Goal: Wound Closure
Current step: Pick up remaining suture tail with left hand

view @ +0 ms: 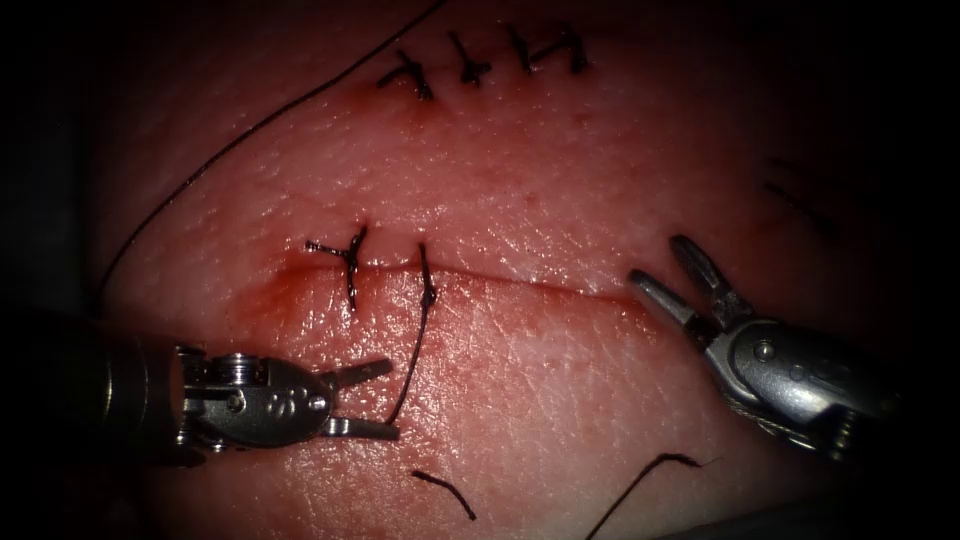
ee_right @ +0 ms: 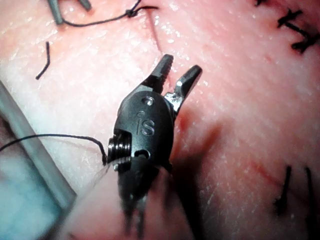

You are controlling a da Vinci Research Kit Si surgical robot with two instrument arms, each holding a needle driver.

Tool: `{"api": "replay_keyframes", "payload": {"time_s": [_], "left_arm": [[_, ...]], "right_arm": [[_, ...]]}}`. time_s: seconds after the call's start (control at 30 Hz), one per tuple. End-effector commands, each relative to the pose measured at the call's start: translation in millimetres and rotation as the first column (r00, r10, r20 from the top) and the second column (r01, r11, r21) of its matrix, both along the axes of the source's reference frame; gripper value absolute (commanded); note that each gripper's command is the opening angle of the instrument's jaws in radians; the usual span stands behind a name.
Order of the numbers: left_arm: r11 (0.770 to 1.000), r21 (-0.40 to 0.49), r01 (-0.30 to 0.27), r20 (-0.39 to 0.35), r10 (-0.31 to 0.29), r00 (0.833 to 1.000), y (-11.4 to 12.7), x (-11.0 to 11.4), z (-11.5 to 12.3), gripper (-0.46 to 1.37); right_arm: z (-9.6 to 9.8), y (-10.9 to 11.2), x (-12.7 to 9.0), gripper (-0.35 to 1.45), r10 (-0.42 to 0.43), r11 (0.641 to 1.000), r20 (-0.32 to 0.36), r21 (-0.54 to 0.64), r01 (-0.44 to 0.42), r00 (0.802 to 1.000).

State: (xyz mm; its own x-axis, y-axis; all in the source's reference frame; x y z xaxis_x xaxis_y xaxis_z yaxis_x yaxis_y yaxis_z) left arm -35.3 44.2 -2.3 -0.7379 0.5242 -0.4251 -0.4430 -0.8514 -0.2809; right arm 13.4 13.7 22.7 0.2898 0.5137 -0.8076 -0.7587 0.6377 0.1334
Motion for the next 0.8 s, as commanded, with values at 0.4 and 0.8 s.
{"api": "replay_keyframes", "payload": {"time_s": [0.4, 0.8], "left_arm": [[0.999, 0.053, -0.012, -0.022, 0.013, 1.000, -0.7, -0.1, 0.0, 0.16], [0.998, 0.062, -0.027, -0.011, 0.027, 1.000, 0.1, 0.7, -0.5, -0.35]], "right_arm": [[-0.1, -0.1, 0.1, 0.25, 0.003, 1.000, 0.006, 0.001, -0.003, 1.000], [0.5, -0.8, 1.2, 0.50, -0.073, 0.997, -0.020, -0.027, 0.073, 0.997]]}}
